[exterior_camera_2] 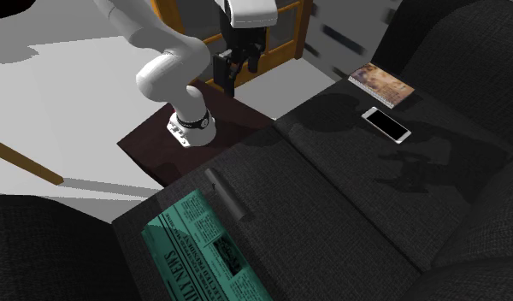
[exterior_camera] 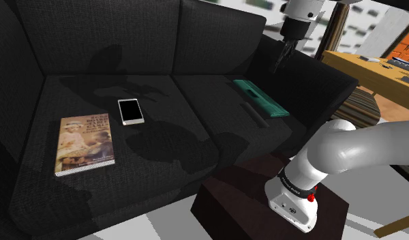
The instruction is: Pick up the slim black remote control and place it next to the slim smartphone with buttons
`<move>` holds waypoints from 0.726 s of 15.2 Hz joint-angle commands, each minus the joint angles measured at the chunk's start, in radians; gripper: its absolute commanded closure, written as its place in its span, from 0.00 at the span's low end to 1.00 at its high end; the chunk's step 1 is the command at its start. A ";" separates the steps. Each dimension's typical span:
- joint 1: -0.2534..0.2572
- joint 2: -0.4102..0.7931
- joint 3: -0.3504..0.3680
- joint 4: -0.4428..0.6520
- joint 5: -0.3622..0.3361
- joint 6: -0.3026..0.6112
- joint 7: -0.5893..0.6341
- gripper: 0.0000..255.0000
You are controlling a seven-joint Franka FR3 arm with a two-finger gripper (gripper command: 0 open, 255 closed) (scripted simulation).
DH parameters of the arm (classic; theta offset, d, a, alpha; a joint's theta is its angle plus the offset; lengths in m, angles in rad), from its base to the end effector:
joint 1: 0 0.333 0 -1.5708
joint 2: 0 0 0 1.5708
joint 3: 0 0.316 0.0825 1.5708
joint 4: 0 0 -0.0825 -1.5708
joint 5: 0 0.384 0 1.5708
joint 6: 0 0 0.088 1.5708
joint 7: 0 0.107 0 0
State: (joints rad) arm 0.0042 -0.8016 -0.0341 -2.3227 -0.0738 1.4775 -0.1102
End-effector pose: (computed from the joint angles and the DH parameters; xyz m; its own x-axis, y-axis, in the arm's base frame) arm 0.2927 -0.0208 0.6027 0.9952 0.0847 -0.0489 0.0868 -0.9952 0.0441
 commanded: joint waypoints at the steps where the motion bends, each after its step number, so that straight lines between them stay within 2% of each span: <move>1: 0.000 0.000 0.000 0.000 0.000 0.000 0.000 0.00; 11: -0.091 0.121 -0.132 -0.190 -0.045 0.265 0.009 0.00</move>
State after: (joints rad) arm -0.0747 -0.6943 -0.1486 -2.4946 -0.1118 1.7132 -0.0981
